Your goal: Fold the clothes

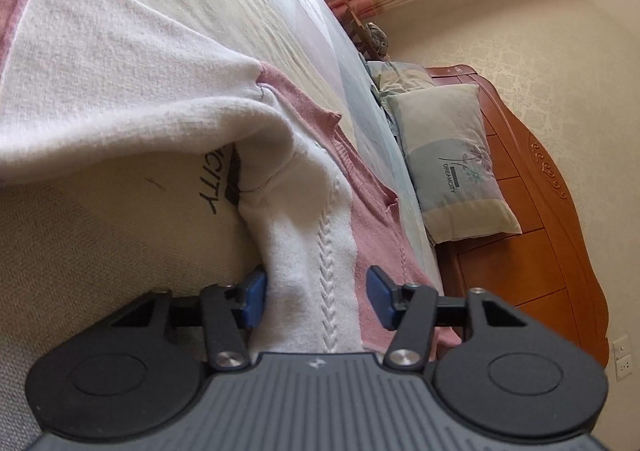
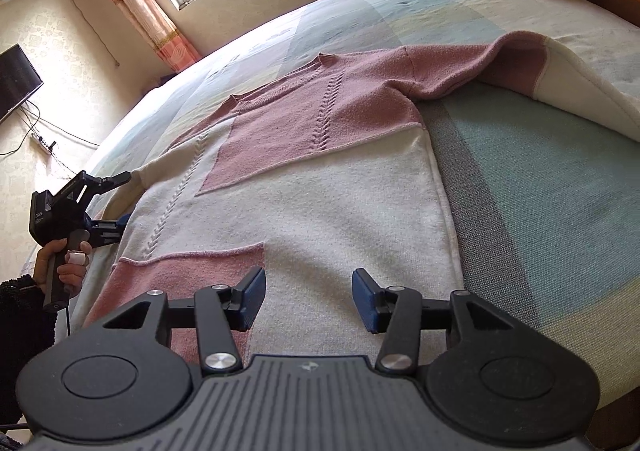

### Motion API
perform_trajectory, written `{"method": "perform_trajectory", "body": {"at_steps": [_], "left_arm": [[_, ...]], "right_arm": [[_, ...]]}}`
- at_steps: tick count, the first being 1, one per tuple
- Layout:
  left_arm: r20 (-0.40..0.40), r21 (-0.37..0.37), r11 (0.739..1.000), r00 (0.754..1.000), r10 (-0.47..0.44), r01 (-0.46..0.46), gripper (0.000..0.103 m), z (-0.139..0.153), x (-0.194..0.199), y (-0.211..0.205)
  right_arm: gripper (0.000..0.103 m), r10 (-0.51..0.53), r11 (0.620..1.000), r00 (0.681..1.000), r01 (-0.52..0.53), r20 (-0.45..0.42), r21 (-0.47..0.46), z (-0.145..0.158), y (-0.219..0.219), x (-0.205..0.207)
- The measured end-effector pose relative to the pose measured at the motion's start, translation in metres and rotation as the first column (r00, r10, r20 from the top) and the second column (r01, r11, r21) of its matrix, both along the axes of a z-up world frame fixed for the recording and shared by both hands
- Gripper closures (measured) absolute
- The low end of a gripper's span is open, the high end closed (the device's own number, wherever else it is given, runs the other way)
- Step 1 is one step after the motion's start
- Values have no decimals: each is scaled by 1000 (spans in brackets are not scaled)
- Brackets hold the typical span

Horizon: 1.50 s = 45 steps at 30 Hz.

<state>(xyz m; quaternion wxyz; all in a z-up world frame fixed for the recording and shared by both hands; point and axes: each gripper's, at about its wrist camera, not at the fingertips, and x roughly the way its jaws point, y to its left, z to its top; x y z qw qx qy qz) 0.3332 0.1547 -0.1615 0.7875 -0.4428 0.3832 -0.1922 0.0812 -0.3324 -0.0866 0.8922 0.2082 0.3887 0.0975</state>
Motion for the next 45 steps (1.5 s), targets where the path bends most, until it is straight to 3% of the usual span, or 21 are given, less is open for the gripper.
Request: {"method": "perform_trajectory", "body": {"at_steps": [1, 2, 6, 8, 11, 14, 18, 22, 26, 27, 29, 32, 36, 39, 41, 45], "left_arm": [[-30, 6, 1000, 999, 25, -25, 90, -5, 2, 2], [-51, 19, 999, 998, 45, -44, 90, -7, 4, 4], [0, 184, 982, 999, 44, -44, 94, 20, 4, -11], [5, 294, 955, 1000, 27, -27, 93, 36, 11, -18], [4, 568, 823, 1000, 16, -15, 92, 59, 9, -38], [44, 678, 735, 998, -35, -4, 92, 79, -20, -53], [82, 725, 685, 978, -192, 73, 81, 90, -72, -76], [32, 703, 693, 967, -254, 159, 81, 74, -106, -93], [28, 634, 761, 980, -195, 134, 76, 65, -125, -87], [21, 631, 764, 982, -189, 133, 75, 65, -127, -85], [19, 638, 758, 981, -194, 137, 74, 65, -131, -81], [23, 670, 726, 973, -229, 155, 73, 66, -136, -80], [22, 664, 736, 981, -195, 132, 73, 76, -134, -77], [85, 670, 739, 981, -175, 74, 63, 97, -140, -74], [100, 699, 714, 981, -166, 49, 58, 110, -144, -74], [114, 789, 615, 982, -149, 2, 52, 128, -154, -78]], "right_arm": [[49, 0, 1000, 1000, 0, -3, -1, -1, 1, 0], [49, -2, 1000, 1000, 2, -6, -2, -2, 1, 0], [49, -1, 1000, 1000, 1, -8, 4, -4, 4, -2], [49, -1, 1000, 1000, 1, -9, 0, -4, 5, -2], [49, -5, 1000, 1000, 5, -5, -8, -2, 5, -2], [48, 13, 999, 1000, -13, 10, -39, 2, 9, -3], [44, 98, 985, 994, -91, 42, -148, 9, 32, 4], [43, 242, 956, 966, -221, 93, -193, 14, 78, 22], [38, 383, 901, 916, -342, 117, -267, 9, 138, 46], [36, 410, 882, 907, -367, 97, -294, 2, 150, 49], [36, 455, 840, 890, -416, 36, -348, -15, 170, 55], [25, 500, 790, 865, -437, 39, -429, -27, 162, 31], [24, 477, 781, 879, -436, -25, -447, -19, 126, 6], [24, 472, 783, 882, -427, -15, -453, -2, 133, 1], [23, 504, 791, 862, -438, 48, -428, 9, 153, 5], [23, 582, 756, 808, -494, 96, -429, 9, 218, 28]]}}
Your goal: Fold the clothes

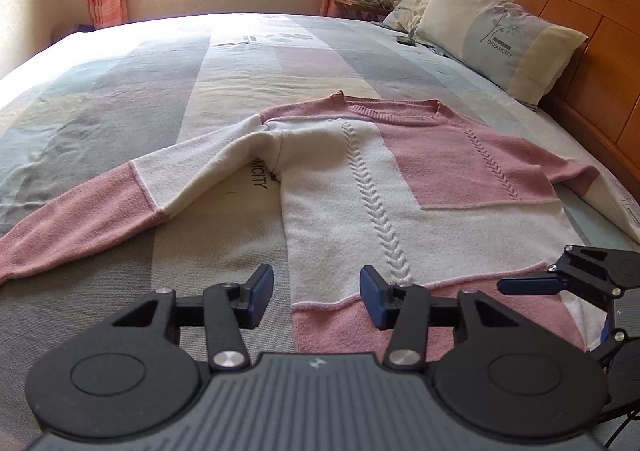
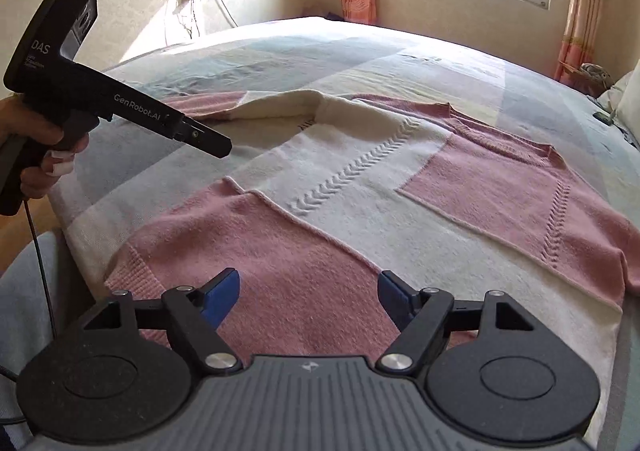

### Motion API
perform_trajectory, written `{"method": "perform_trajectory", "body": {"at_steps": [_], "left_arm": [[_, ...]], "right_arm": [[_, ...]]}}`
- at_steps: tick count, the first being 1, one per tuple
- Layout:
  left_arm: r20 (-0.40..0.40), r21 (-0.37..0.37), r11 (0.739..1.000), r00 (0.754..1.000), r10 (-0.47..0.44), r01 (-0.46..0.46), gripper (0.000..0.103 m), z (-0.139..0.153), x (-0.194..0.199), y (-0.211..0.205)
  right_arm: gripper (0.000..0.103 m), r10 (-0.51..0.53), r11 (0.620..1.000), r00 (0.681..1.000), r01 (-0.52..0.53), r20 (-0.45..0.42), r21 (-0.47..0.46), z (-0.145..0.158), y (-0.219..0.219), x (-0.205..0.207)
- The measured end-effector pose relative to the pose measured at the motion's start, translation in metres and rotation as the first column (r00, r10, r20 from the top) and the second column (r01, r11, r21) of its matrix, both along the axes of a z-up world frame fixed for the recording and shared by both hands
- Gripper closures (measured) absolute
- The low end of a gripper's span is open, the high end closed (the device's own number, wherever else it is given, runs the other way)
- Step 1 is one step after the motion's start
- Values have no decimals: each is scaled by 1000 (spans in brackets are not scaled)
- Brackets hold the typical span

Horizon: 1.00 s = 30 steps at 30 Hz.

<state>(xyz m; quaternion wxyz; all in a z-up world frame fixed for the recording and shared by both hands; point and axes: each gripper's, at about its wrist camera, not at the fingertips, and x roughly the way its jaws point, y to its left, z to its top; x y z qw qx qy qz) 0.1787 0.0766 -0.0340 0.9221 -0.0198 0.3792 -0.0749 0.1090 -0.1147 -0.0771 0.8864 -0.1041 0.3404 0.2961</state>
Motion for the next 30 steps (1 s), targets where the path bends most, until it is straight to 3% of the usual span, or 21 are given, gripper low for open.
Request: {"method": "perform_trajectory", "body": {"at_steps": [3, 5, 7, 9, 14, 16, 19, 23, 24, 27, 30], "left_arm": [[-4, 24, 1000, 1000, 4, -4, 50, 0, -7, -1], [-7, 38, 999, 1000, -4, 4, 49, -2, -11, -2], [-10, 49, 999, 1000, -11, 12, 48, -5, -14, -2], [-11, 58, 998, 1000, -15, 16, 48, -6, -15, -2], [8, 59, 998, 1000, -15, 14, 47, 2, -16, -5], [22, 64, 998, 1000, -19, 18, 43, 7, -19, -6], [34, 88, 996, 999, -31, 28, 39, 13, -25, -9], [12, 112, 993, 999, -38, 37, 39, 10, -30, -9], [3, 116, 992, 999, -44, 43, 39, 8, -30, -10], [-21, 123, 990, 998, -65, 67, 39, 1, -29, -15], [-37, 119, 988, 994, -100, 103, 39, -4, -22, -33]], "right_arm": [[23, 32, 999, 999, -32, -28, 4, -17, 40, 15], [22, 28, 998, 998, -31, -58, -47, -33, 47, 13], [18, 56, 995, 998, -58, -30, -79, -37, 33, -7], [6, 48, 993, 997, -55, -68, -102, -37, 11, -23], [7, 37, 995, 994, -47, -106, -88, -16, 0, -31], [7, 41, 999, 998, -42, -49, -32, -4, 14, -21], [6, 27, 999, 1000, -27, 10, -20, -2, 48, 3], [5, 29, 997, 997, -35, -75, -73, -34, 73, 7], [1, 44, 996, 996, -49, -80, -70, -38, 71, -3], [0, 96, 994, 991, -101, -97, -50, -32, 45, -33], [1, 47, 998, 994, -44, -101, 38, -10, -6, -46]]}}
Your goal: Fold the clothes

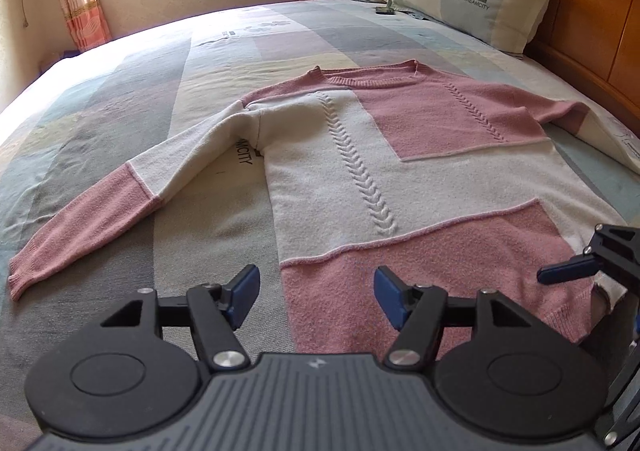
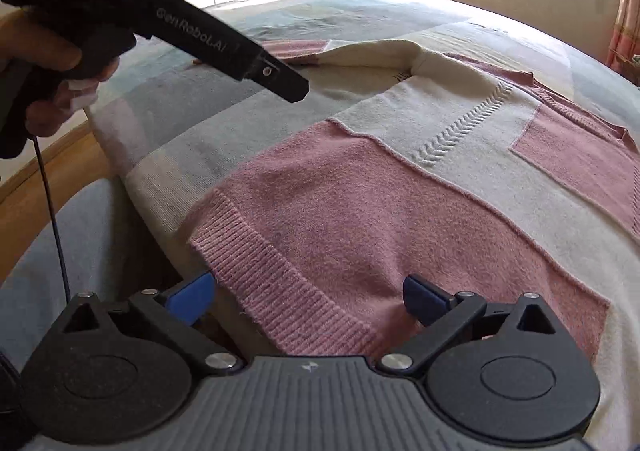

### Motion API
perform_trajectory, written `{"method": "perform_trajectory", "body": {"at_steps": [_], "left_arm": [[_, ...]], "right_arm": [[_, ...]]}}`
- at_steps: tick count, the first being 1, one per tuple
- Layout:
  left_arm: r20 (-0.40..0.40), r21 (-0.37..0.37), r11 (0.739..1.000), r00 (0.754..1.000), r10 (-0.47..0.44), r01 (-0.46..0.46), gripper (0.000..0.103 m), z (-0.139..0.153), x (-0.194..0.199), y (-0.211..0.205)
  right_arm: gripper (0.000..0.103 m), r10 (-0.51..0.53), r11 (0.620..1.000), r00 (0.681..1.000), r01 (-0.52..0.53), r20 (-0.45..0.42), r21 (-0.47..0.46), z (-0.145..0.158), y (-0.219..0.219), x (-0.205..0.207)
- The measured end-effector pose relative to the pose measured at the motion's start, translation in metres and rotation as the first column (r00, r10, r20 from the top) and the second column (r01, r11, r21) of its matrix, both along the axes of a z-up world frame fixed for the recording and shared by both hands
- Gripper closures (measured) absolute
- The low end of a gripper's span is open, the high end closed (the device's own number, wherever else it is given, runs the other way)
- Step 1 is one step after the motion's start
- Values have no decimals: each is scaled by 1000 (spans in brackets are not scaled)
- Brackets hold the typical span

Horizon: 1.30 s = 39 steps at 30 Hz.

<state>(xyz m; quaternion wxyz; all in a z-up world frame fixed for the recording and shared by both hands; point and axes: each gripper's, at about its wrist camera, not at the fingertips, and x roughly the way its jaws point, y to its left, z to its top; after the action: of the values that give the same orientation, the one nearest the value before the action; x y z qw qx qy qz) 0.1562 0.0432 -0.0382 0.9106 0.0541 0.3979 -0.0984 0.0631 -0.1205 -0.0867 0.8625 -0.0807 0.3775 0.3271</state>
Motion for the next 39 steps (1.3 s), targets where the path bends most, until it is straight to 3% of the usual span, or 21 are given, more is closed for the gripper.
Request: {"method": "perform_trajectory", "body": {"at_steps": [4, 6, 10, 12, 13, 16, 19, 22, 25, 28, 29, 31, 33, 36, 39], "left_arm": [[-10, -24, 997, 997, -77, 77, 39, -7, 5, -36], [-24, -46, 994, 995, -98, 97, 39, -13, 6, -52], [-101, -72, 989, 985, -137, 130, 38, -39, 0, -78], [-118, -44, 990, 983, -140, 136, 37, -49, -13, -82], [-115, -29, 989, 983, -145, 142, 32, -53, -22, -84], [-148, 6, 979, 969, -199, 202, 27, -48, -36, -90], [-98, -2, 975, 970, -221, 222, 25, -30, -29, -89], [-47, 42, 986, 986, -159, 161, 26, -24, -7, -90], [-69, 51, 993, 992, -105, 108, 27, -40, 14, -91], [-103, 41, 995, 991, -85, 90, 27, -56, 3, -87], [-128, -12, 997, 989, -73, 72, 27, -58, -4, -81], [-126, -53, 996, 989, -72, 66, 23, -58, -26, -73], [-144, -44, 994, 983, -110, 105, 22, -54, -39, -71], [-168, -79, 990, 977, -128, 117, 22, -43, -32, -63], [-90, -59, 995, 992, -89, 84, 22, -28, -5, -59]], "right_arm": [[0, -187, 982, 979, 187, 87, 6, 17, -78, 6], [0, -250, 968, 965, 251, 85, -3, 13, -114, 17], [0, -299, 954, 951, 298, -81, -24, -20, -167, 28], [0, -282, 958, 958, 278, -52, -73, -28, -176, 14], [0, -269, 959, 963, 265, -27, -101, -31, -180, 6], [0, -290, 955, 956, 286, -46, -82, -30, -195, -8], [0, -323, 944, 945, 318, -56, -87, -22, -195, -9], [0, -296, 955, 955, 296, -2, -5, -3, -177, -5], [0, -274, 961, 961, 273, 37, 31, 2, -145, 17], [0, -278, 960, 960, 278, 29, 14, -12, -119, 35], [0, -281, 960, 959, 281, 17, 1, -18, -111, 39], [0, -283, 958, 958, 284, 47, -21, -28, -108, 29], [0, -283, 957, 955, 288, 87, -43, -37, -106, 14], [0, -307, 951, 946, 310, 108, -13, -40, -111, -1], [0, -321, 946, 940, 324, 115, -7, -41, -112, -2]]}}
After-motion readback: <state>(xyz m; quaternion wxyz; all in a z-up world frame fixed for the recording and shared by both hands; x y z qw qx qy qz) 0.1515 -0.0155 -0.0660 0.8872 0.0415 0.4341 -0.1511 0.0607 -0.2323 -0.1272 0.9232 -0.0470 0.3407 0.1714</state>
